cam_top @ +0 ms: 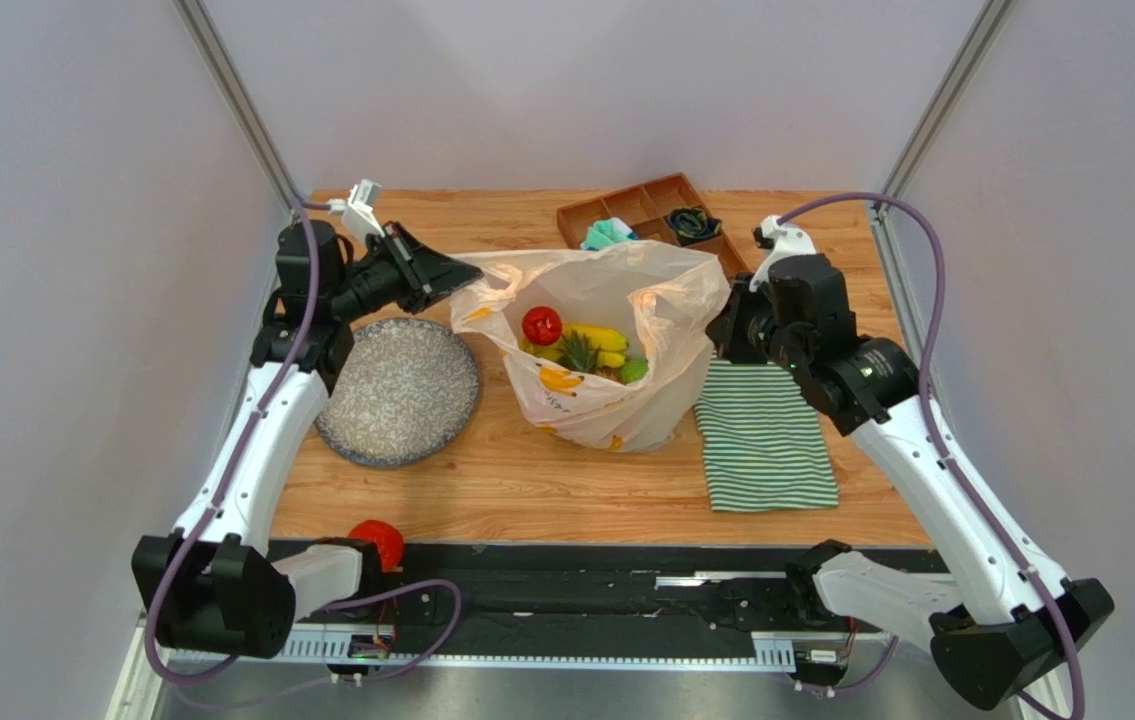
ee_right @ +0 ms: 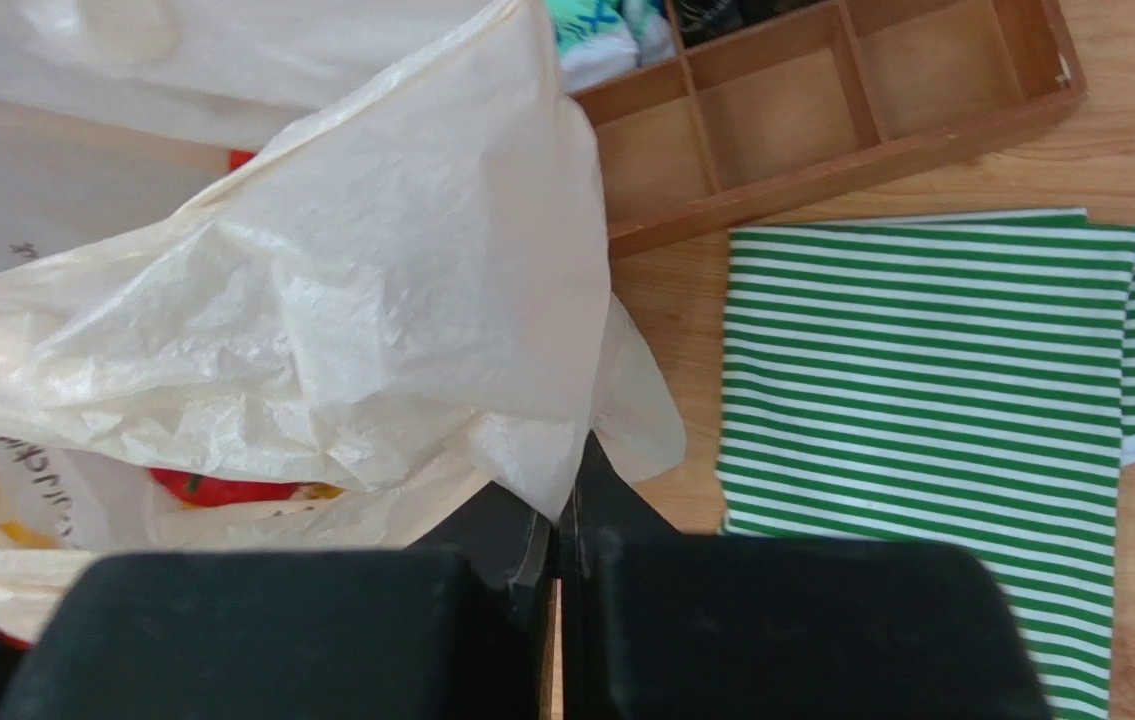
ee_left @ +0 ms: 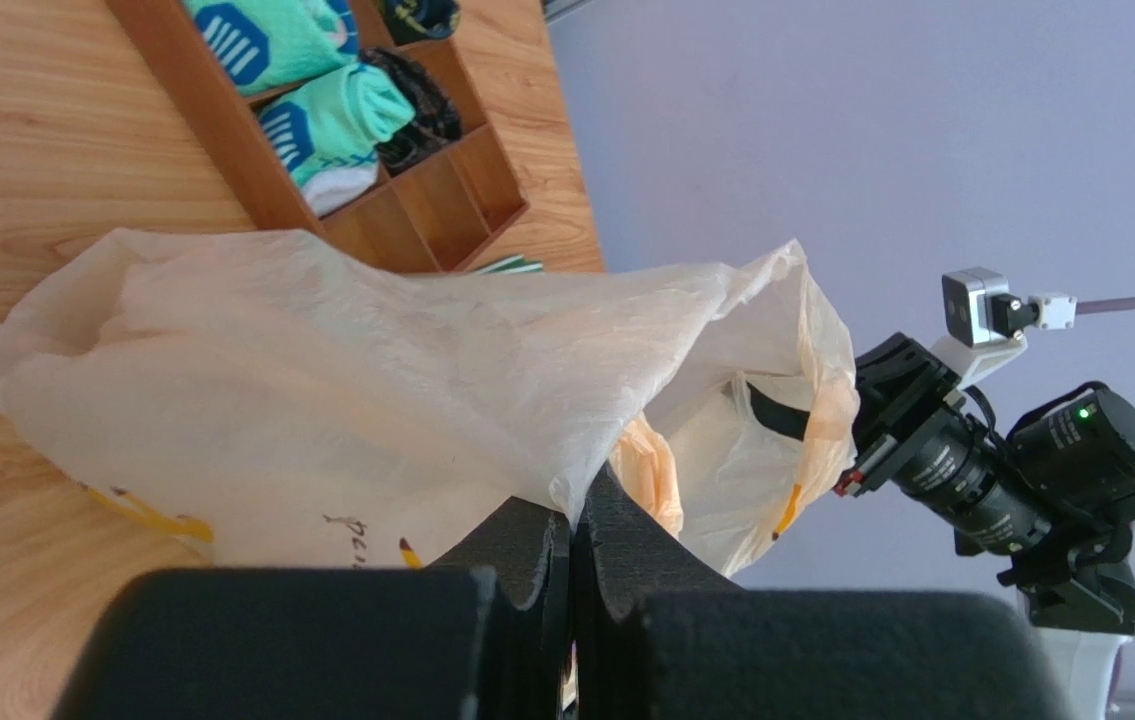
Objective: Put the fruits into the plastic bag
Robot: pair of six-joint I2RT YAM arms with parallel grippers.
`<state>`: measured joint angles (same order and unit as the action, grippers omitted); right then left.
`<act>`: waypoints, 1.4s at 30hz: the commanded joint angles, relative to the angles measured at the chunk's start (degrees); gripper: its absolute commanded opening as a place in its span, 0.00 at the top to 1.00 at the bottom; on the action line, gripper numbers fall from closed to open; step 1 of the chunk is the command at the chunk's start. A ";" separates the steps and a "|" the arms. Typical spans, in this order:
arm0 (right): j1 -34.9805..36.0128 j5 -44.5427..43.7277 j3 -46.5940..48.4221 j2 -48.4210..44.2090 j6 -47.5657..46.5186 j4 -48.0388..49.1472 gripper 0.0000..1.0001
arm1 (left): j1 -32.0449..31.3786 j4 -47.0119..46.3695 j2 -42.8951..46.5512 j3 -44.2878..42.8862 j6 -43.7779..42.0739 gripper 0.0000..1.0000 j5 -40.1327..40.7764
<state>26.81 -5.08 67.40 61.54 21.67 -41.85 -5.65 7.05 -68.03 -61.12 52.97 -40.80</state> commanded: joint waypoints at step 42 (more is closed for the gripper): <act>31.78 4.29 -4.54 -2.87 16.28 25.54 0.16 | 3.54 21.16 -9.14 -15.43 -30.38 1.00 1.60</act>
<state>49.41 -0.62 67.66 48.73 31.18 -27.09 -2.52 26.74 -76.99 -73.14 27.97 -39.75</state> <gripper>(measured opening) 0.834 0.008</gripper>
